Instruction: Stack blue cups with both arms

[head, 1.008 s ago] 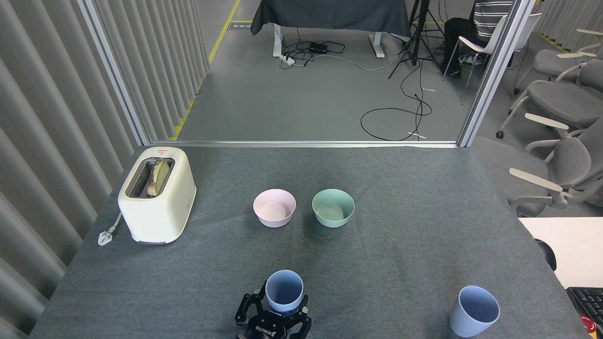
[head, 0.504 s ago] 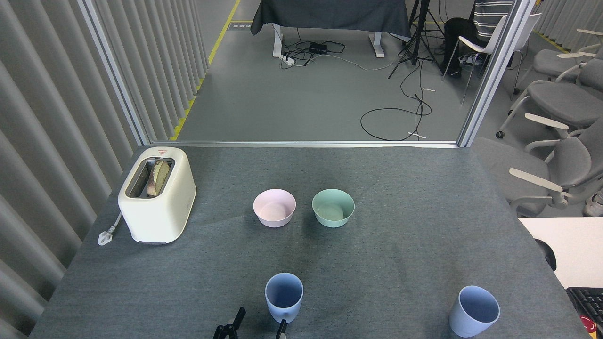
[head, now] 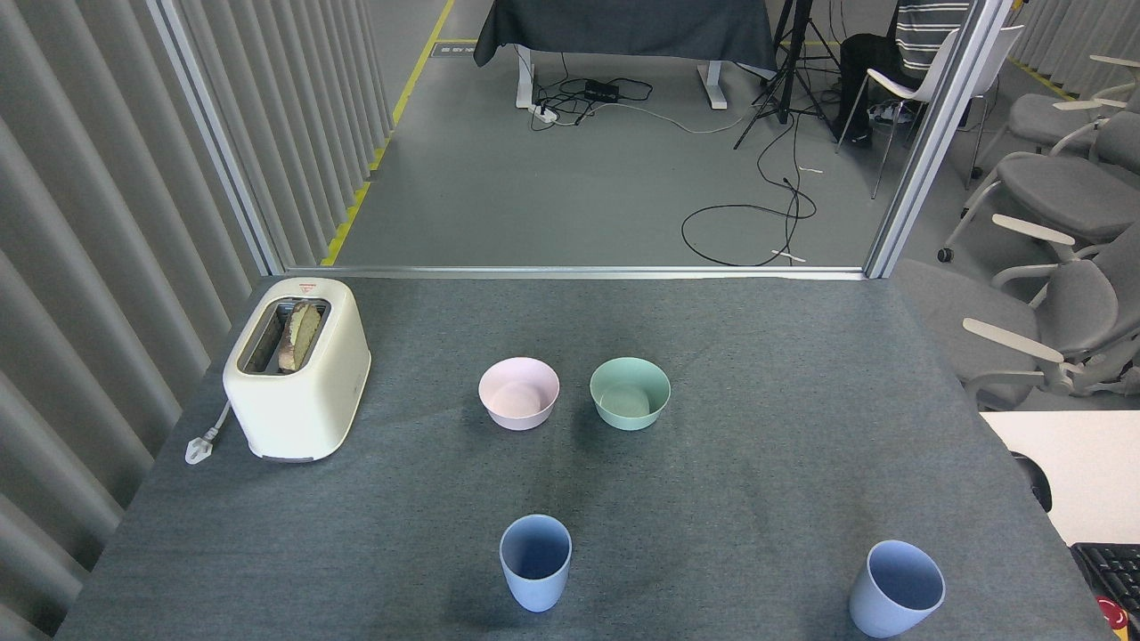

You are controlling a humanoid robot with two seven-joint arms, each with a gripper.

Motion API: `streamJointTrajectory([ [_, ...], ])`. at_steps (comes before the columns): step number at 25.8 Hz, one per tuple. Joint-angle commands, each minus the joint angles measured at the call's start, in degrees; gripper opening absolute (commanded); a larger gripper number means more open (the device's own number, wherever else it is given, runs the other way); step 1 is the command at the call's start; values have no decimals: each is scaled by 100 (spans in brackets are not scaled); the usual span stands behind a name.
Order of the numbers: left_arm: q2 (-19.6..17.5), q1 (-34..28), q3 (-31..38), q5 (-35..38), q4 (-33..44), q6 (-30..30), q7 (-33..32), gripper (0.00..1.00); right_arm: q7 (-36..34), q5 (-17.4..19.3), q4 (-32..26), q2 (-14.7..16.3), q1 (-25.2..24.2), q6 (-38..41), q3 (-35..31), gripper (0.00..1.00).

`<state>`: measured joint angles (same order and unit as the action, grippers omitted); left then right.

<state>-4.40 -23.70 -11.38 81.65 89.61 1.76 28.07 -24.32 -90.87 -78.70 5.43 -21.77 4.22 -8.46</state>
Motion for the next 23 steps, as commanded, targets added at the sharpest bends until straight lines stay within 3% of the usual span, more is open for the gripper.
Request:
streamJointTrajectory([
  [1,-8,-20,426,-79,-110,0,-4,100,252,-10,215,37,402,0,-42,100],
  [11,-8,-20,567,-114,-216,9,-4,100,402,-10,408,142,780,-9,-51,100],
  [17,-8,-20,567,-123,-216,9,-4,100,375,52,400,125,736,-18,-77,100],
  [23,1,-20,585,-123,-225,18,-4,100,226,52,391,81,683,-27,-552,100],
])
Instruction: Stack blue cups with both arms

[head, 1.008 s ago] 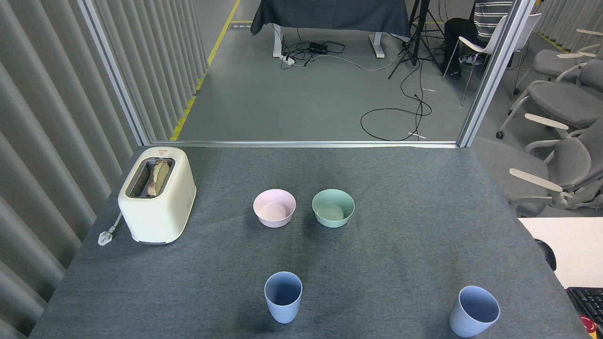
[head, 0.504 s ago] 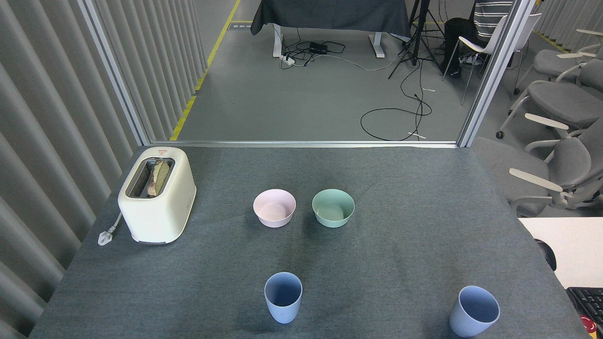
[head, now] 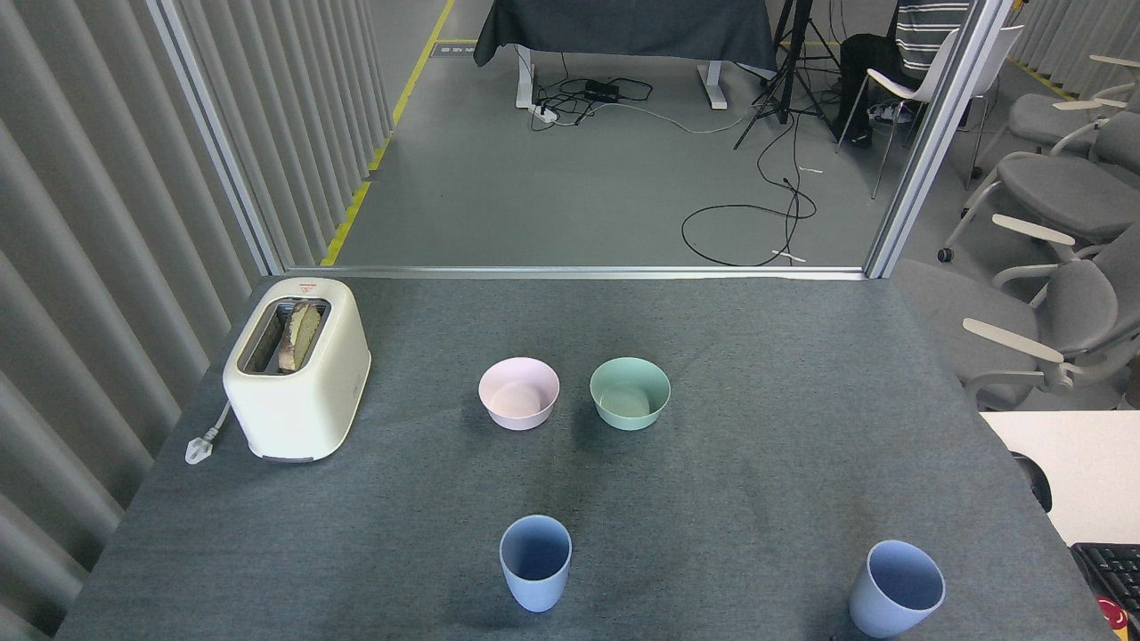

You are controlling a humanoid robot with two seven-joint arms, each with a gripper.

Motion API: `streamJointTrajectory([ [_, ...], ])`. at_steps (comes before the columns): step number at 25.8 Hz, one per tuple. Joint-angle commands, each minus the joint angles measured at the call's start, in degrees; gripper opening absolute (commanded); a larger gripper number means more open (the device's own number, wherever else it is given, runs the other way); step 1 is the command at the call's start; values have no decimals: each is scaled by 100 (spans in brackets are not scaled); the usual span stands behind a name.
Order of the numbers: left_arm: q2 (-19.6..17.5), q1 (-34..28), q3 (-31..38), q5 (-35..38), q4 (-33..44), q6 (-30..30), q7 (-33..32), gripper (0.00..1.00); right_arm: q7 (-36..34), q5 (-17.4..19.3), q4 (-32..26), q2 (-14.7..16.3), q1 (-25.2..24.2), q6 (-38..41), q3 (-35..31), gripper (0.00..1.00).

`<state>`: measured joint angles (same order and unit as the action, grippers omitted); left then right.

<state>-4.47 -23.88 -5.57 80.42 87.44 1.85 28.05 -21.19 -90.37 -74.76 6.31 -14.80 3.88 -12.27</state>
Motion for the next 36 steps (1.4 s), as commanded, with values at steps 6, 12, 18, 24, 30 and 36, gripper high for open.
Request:
streamJointTrajectory([
  [6,8,6,3,0,-16,9,-2,100,-52,371,5,72,82,-28,-170,100],
  [12,8,6,3,0,-78,9,-2,100,1,389,22,239,302,-19,-152,100],
  [18,16,15,3,-9,-87,9,-2,100,106,398,251,256,557,-2,-126,100],
  [24,16,15,-15,-88,-87,9,-2,100,106,354,374,344,697,34,-56,100],
  [30,16,15,3,-150,-87,0,-2,100,115,345,532,344,908,7,164,91],
  [36,16,15,3,-185,-87,0,-2,100,106,336,541,336,900,-2,173,63],
])
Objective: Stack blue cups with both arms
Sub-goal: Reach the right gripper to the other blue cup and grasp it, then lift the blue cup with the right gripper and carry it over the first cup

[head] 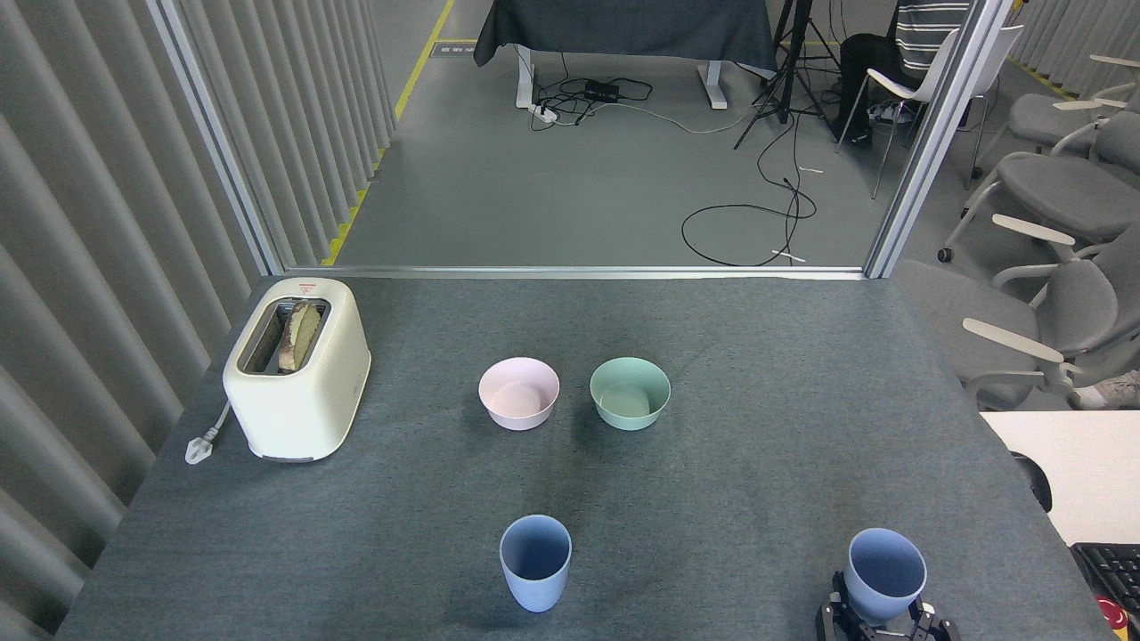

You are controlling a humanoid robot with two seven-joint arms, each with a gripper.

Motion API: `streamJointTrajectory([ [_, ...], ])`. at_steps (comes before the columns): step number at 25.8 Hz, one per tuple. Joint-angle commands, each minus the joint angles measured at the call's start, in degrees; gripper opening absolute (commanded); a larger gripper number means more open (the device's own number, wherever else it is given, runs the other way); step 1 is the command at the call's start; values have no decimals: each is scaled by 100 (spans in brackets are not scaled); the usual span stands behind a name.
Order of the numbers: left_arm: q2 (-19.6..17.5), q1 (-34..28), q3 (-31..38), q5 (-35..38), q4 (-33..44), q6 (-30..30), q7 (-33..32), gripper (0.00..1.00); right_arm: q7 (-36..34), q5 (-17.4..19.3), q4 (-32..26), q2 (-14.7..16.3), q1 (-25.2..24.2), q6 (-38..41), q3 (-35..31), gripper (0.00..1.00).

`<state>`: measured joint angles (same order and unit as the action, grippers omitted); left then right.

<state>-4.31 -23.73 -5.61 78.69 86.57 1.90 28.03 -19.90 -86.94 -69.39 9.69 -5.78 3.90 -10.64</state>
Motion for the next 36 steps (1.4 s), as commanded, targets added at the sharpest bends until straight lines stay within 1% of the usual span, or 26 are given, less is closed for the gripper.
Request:
streamJointTrajectory([
  [1,0,0,-10,-12,0,-5,1,100,-23,1,-4,-11,-11,-3,9,58],
  [3,0,0,-11,-12,0,-5,1,100,-23,10,-101,-28,-20,-3,0,52],
  [6,0,0,-11,-12,0,-5,1,100,12,1,-286,-46,24,-29,27,51],
  [7,0,0,-11,-12,0,-5,1,100,135,-16,-365,-55,59,-29,53,51],
  [8,0,0,-11,-12,0,-5,1,100,293,-51,-435,-90,217,-29,176,52],
  [10,9,9,-11,-12,0,-5,1,100,513,-218,-488,-213,577,-126,694,52],
  [12,18,17,-11,-12,0,-14,1,100,636,-429,-496,-424,876,-425,1274,52],
  [14,9,17,-11,-12,0,-14,1,100,768,-482,-549,-670,1201,-583,1863,52],
  [16,9,17,-11,-12,-35,-14,10,100,926,-517,-637,-934,1316,-618,2356,52],
  [17,9,17,-11,-12,-70,-14,1,100,970,-544,-716,-1066,1325,-618,2567,53],
  [19,9,17,-11,-12,-88,-23,1,100,1023,-755,-874,-1276,1263,-618,2892,53],
  [21,9,17,7,-12,-114,-23,1,100,1041,-957,-1041,-1391,1105,-618,3129,53],
  [24,18,17,7,-20,-141,-14,1,100,1058,-1001,-1340,-1391,692,-601,3358,53],
  [27,35,44,7,-20,-184,-14,1,100,1058,-1027,-1393,-1391,472,-583,3402,54],
  [34,35,70,7,-20,-211,-14,1,100,1067,-1071,-1340,-1408,516,-425,3411,54],
  [36,35,70,7,-20,-211,-14,1,100,1067,-1115,-1323,-1399,516,-372,3507,55],
])
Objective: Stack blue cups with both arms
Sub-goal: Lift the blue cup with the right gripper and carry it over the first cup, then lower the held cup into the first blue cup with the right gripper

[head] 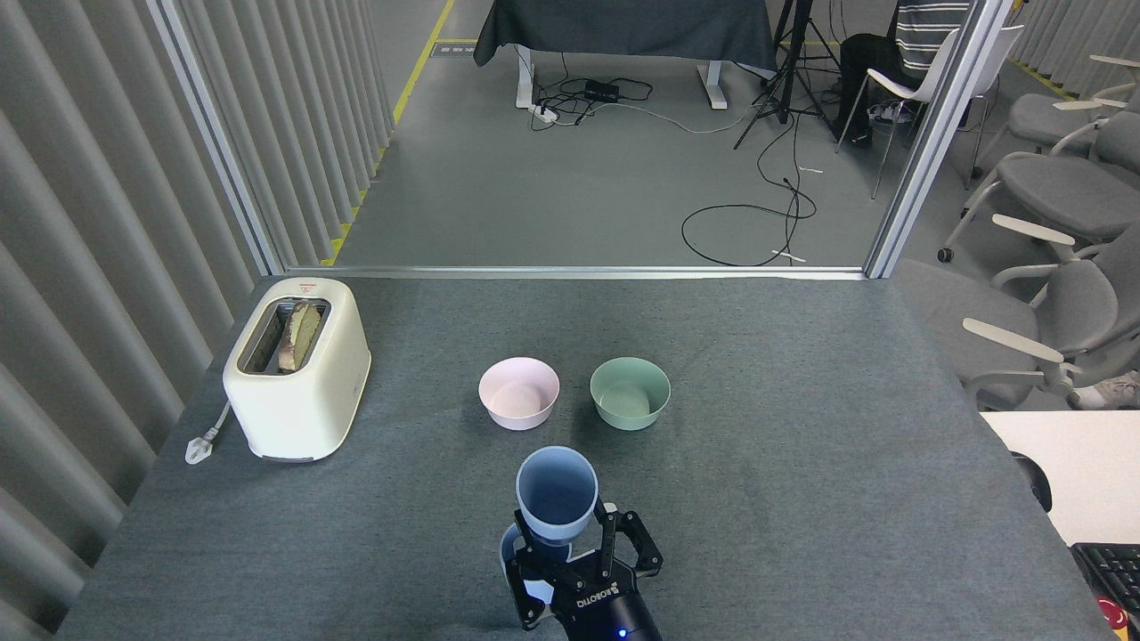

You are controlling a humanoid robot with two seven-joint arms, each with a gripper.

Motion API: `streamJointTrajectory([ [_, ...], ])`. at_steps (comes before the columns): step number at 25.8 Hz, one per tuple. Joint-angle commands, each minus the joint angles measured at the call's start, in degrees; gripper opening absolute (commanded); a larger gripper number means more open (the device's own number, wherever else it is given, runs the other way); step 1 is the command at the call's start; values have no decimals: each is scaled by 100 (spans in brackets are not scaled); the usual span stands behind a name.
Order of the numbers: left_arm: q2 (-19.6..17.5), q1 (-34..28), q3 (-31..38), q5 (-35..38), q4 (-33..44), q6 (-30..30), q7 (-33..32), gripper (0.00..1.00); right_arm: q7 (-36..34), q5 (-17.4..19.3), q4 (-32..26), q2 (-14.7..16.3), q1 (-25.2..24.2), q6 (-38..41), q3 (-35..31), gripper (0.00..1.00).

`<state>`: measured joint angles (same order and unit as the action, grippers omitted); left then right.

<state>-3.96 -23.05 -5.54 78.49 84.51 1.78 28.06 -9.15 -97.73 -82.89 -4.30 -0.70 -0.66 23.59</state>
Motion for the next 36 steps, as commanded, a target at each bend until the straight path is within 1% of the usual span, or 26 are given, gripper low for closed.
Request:
streamJointTrajectory([
  [1,0,2,0,0,-4,-3,-3,100,-8,-97,36,0,8,84,137,55],
  [3,0,2,0,0,-4,-3,6,100,-8,-141,45,0,0,84,164,55],
  [9,0,2,0,0,-4,-3,-3,100,-8,-123,89,-9,-18,93,155,55],
  [13,0,2,0,0,-4,-3,-3,100,-25,-80,335,-9,-9,84,111,55],
  [24,0,2,0,0,-13,-3,6,100,-69,-53,616,-53,96,163,76,56],
  [29,0,11,9,0,-40,-3,6,100,-69,52,774,-79,158,163,76,58],
  [30,0,11,9,0,-40,-3,-3,100,-69,70,783,-88,158,163,76,61],
  [31,0,11,9,0,-40,-3,6,100,-69,114,774,-88,158,154,76,66],
  [32,0,11,9,0,-40,-3,-3,100,-69,175,774,-88,158,154,76,73],
  [35,0,11,9,0,-40,-3,-3,100,-69,342,774,-79,158,163,85,98],
  [36,0,11,9,-9,-40,-3,-3,100,-69,360,757,-88,167,163,93,100],
])
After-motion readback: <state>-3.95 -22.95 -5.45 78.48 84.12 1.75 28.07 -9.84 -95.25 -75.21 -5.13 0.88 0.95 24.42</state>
